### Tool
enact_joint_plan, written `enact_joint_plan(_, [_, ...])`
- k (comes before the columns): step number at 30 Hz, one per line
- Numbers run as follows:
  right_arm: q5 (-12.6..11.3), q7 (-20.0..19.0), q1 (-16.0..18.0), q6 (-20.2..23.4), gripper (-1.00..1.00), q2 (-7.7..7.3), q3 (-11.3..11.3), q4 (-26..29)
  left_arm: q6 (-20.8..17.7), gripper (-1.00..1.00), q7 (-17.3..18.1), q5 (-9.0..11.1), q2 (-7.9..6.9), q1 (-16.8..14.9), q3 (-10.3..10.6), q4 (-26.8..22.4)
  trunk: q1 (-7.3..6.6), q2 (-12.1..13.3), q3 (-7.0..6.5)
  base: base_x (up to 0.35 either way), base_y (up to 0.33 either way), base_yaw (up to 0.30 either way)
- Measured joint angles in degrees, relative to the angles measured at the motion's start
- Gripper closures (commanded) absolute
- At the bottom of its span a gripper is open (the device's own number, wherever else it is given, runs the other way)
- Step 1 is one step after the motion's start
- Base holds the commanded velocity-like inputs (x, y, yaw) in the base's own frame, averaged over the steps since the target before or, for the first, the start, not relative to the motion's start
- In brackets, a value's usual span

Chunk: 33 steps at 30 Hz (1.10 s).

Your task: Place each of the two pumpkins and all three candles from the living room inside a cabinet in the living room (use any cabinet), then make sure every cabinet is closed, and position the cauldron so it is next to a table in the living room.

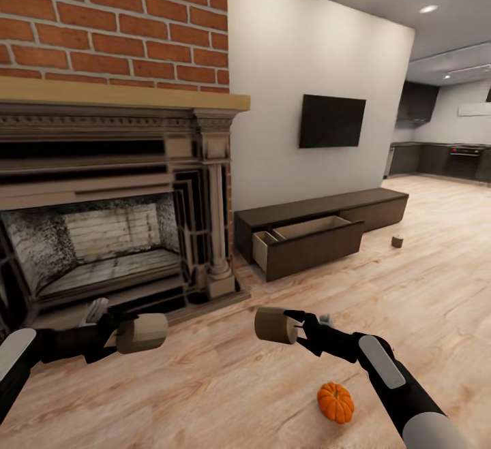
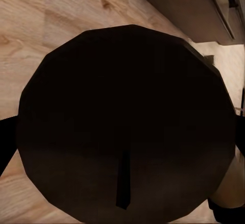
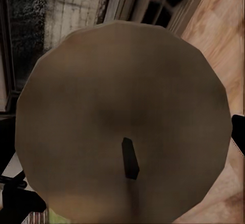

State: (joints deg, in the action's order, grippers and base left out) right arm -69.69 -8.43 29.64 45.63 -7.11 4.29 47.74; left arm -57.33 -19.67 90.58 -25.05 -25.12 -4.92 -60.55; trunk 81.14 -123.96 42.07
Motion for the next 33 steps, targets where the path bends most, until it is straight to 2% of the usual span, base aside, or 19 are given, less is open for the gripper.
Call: enact_joint_plan(33, [0.0, -0.1, 0.0, -0.7, 1.0, -0.04, 0.0, -0.4, 0.0, 1.0, 0.0, 0.0, 0.08, 0.0, 0.0, -0.1, 0.0, 0.0, -0.83, 0.0, 0.0, -0.275])
